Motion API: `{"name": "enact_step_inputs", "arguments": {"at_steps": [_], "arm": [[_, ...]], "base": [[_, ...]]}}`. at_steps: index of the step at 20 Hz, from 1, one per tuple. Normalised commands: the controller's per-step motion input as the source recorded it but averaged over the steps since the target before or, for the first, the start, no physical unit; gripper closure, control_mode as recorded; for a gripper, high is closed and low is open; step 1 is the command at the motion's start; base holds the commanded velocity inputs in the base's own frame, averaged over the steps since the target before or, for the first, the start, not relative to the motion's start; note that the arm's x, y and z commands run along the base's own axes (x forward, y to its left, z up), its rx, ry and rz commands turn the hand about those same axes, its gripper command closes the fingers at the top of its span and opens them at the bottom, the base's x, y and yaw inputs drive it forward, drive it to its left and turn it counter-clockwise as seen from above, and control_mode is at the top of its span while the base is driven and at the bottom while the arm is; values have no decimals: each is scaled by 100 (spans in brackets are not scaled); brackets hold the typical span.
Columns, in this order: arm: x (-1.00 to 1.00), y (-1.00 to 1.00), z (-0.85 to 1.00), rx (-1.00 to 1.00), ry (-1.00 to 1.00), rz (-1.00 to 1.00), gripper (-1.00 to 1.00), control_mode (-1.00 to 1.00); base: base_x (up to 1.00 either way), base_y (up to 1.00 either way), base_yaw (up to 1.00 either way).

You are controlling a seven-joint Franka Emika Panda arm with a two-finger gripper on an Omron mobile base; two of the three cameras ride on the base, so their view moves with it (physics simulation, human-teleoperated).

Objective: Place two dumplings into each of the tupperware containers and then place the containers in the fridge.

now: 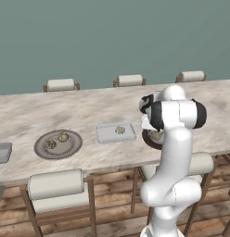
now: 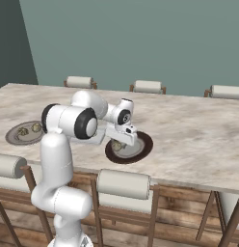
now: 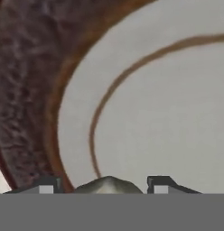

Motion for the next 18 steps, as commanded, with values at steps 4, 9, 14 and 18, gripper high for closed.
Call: {"name": "enact_step_inputs", "arguments": {"at_steps": [4, 9, 14, 18], "arm": [[-11, 0, 12, 7, 0, -14, 100, -100], [0, 1, 66, 20, -1, -11, 100, -100], [0, 27, 62, 16, 0, -8, 100, -100], [0, 89, 25, 3, 5, -12, 100, -100]], "base": [[0, 0, 0], [0, 0, 0], [0, 0, 0], [0, 0, 0]]}}
